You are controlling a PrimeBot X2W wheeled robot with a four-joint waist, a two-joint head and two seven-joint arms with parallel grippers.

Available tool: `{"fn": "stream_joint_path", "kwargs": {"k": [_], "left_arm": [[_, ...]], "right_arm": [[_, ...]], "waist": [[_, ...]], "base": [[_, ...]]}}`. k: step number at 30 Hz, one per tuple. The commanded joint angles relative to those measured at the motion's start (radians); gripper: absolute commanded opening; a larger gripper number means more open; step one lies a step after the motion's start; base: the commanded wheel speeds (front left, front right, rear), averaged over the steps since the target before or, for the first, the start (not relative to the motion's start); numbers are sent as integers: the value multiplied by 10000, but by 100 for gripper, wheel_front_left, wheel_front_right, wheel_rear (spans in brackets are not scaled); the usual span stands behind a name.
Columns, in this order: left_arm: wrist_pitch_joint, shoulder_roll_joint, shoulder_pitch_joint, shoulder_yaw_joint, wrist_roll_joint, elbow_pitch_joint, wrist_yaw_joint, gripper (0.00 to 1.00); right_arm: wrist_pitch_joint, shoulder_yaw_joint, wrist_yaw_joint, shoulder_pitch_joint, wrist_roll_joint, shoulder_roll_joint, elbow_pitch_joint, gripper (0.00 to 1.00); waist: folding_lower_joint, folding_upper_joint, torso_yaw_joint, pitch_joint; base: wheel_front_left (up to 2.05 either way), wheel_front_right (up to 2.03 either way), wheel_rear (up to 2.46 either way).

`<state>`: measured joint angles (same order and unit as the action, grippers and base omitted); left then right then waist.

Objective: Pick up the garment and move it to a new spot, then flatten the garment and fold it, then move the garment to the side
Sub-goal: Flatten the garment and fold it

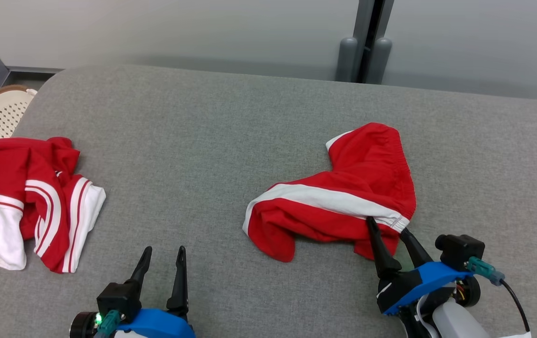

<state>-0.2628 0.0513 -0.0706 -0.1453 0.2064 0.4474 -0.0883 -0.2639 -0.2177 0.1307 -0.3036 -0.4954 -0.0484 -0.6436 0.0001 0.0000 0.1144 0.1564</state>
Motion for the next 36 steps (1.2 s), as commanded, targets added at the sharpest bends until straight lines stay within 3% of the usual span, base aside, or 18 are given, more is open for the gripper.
{"fn": "stream_joint_path", "kwargs": {"k": [1,2,9,20,21,22,23,29,33,36], "left_arm": [[-31,-9,-218,-7,-73,-33,-27,100],[-31,-9,-241,-23,-97,-15,-44,100],[-31,-9,-170,-162,12,-39,-63,100],[-31,-5,377,-400,120,63,88,100],[-29,-5,400,-409,107,77,102,100],[-29,-5,410,-409,100,88,92,100],[-31,-7,418,-403,88,102,112,100],[-29,-7,435,-329,44,152,226,100],[-29,-8,436,-260,-25,103,215,100],[-29,-5,571,-203,-44,110,201,100]], "right_arm": [[-9,-51,1,-212,-95,-39,44,36],[-9,-75,1,-250,-106,-39,77,0],[-9,588,1,237,486,-57,271,0],[-9,1675,1,1225,2166,-1283,-329,0],[-9,1787,1,1266,2350,-1296,-395,20],[-9,1939,1,1276,2544,-1277,-432,94],[-9,2094,1,1273,2786,-1241,-462,100],[-9,3584,1,1244,4768,-559,718,100],[-9,3526,-1,1647,5247,-190,1973,100],[-9,3470,1,2022,5476,-59,2257,100]], "waist": [[-1,0,48,63],[-1,0,50,79],[-1,0,-265,-221],[-1,0,-1042,-1015],[-1,0,-1068,-1040],[-1,0,-1090,-1059],[-1,0,-1111,-1076],[-1,0,-1128,-1106],[-1,0,-1076,-1168],[-1,0,-1064,-1306]], "base": [[0,0,0],[0,0,0],[0,0,0],[0,0,0],[0,0,0],[0,0,0],[0,0,0],[0,0,0],[0,0,0],[0,0,0]]}}
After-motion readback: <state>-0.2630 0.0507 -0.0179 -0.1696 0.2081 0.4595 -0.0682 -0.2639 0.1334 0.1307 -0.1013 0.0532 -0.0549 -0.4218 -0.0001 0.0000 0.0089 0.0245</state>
